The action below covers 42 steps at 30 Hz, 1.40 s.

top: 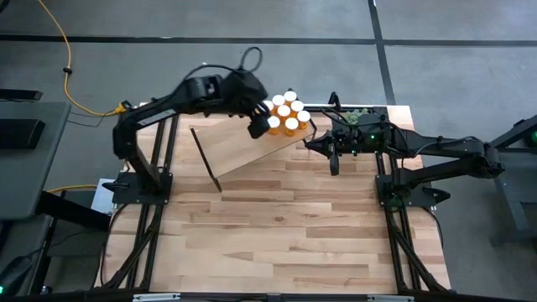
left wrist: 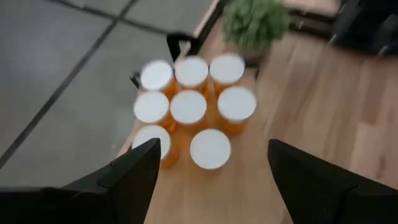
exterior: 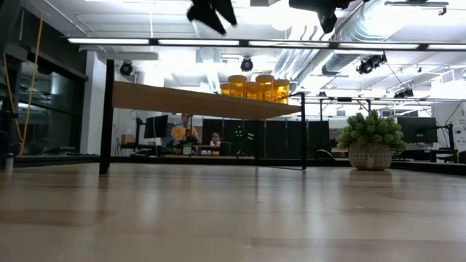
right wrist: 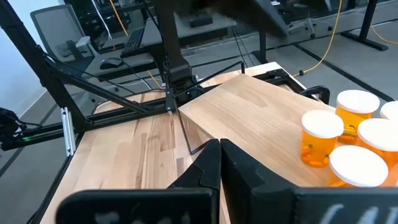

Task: Pick and place medicine bottles onto shelf by color
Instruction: Return to Home Position

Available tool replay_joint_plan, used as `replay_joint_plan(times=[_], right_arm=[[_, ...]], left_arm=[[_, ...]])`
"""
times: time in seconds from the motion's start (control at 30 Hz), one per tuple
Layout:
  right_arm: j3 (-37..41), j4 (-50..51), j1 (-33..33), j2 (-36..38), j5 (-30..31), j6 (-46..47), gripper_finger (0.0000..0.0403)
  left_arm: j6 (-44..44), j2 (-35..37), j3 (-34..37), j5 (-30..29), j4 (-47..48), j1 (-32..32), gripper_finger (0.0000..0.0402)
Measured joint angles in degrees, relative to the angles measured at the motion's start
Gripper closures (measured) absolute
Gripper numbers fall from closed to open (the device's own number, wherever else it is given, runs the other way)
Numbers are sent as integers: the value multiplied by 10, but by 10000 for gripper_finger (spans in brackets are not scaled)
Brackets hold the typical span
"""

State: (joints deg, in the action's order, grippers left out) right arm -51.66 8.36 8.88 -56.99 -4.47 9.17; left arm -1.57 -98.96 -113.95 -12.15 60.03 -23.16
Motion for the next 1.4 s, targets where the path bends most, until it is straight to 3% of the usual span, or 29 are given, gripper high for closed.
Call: replay_joint_plan(times=[0.4, 0.83, 1.4], right_arm=[[0, 0, 0, 0, -2, 0, 403], [0, 6, 0, 0, -3, 13, 403], [0, 30, 0, 0, 0, 13, 403]], left_arm=[[-13, 142, 12, 55, -114, 61, 115], [-34, 331, 263, 51, -401, 118, 115], [-43, 500, 493, 52, -607, 181, 115]])
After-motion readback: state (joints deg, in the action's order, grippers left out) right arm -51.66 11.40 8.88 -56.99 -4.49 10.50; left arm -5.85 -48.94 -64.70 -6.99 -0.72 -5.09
